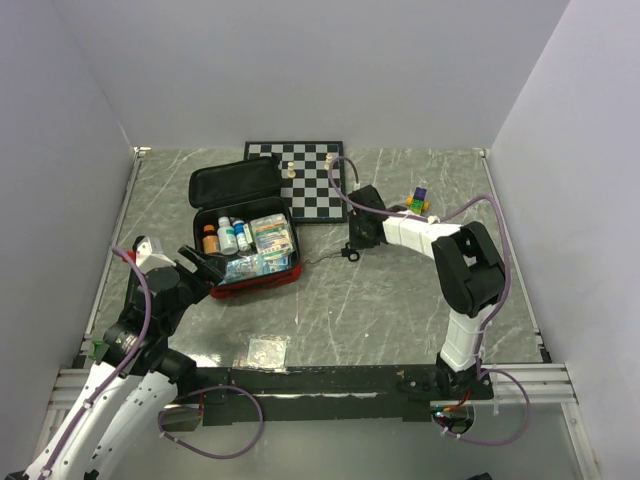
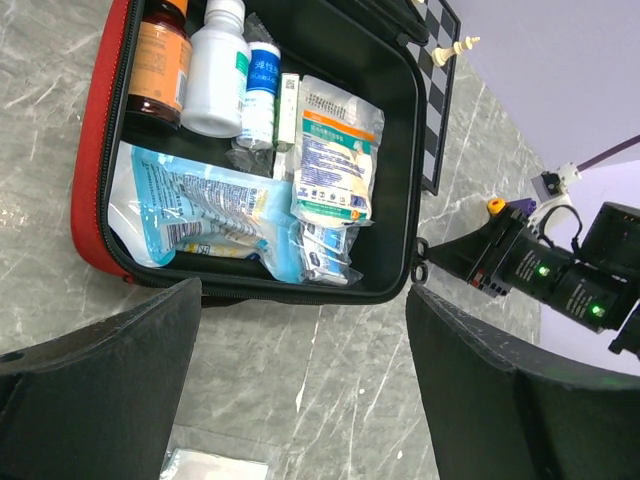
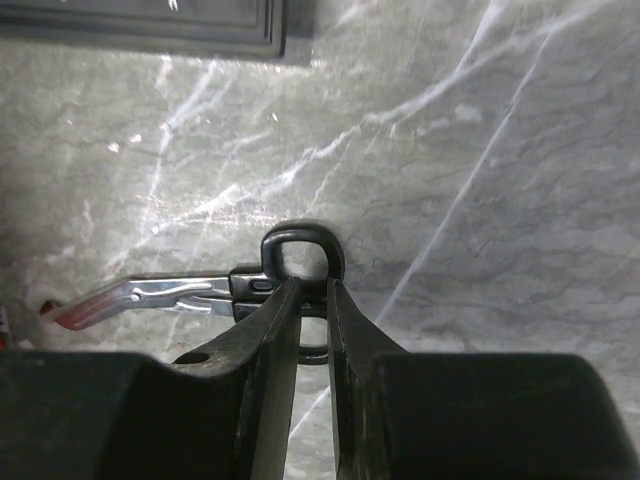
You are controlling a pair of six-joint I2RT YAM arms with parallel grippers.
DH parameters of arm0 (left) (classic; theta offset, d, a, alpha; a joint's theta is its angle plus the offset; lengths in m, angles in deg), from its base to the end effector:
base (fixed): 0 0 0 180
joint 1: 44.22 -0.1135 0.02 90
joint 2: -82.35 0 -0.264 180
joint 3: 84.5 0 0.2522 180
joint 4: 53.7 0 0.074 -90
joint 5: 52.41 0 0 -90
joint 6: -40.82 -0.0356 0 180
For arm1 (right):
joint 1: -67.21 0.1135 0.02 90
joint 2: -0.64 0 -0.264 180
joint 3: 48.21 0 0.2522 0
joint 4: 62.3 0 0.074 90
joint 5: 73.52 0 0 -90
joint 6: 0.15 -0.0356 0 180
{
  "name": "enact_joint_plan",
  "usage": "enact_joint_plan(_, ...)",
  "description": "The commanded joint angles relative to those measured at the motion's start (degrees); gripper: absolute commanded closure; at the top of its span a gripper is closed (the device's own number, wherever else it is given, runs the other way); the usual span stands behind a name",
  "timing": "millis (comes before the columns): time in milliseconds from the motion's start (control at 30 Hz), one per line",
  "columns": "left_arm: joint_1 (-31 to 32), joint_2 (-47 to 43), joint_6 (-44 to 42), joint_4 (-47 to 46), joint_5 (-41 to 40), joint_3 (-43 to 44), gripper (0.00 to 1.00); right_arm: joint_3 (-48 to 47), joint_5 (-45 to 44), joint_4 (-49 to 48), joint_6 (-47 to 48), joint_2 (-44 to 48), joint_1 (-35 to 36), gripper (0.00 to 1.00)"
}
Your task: Organize the medicine kit
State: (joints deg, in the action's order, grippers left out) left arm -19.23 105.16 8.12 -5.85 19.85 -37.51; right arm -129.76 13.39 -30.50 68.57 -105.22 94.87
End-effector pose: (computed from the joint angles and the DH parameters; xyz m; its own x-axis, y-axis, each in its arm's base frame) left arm 0.1002 -0.0348 0.2758 -0.3223 -0.7340 -0.5977 -0.2255 0.6728 -0.7046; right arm 0.3402 0.1761 0.1727 -0.8437 -0.0330 -0.5358 -0.1403 0.9770 0.1607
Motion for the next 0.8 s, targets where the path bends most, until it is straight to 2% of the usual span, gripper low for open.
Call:
enact_joint_plan(0,0.1,0.9,0.0,-1.8,1.0,0.3,0.13,3.9,0.8,-1.5,-1.5,2.9,0.0,0.76)
enact_joint_plan(233,0.0,1.1,0.0,-2.4,1.7,-0.2,0.13,7.6,0.5,0.7,-1.7,4.1,2.3,0.75)
enact_joint_plan(533,0.1,1.0,0.2,-2.5,2.2,-0.5,0.13,13.5,-2.8,3.8,-5.8,10.8,10.3,0.74)
enact_joint_plan(667,0.0,1.4,0.1,-2.7,2.4,-0.5,0.13,13.5,-6.6,6.5,-5.4,17.3,10.9,0.63)
enact_joint_plan(767,0.0,1.5,0.4,-3.0,2.5,-0.8,0.13,13.3,-6.0,4.6,0.3,20.8,11.4,0.55)
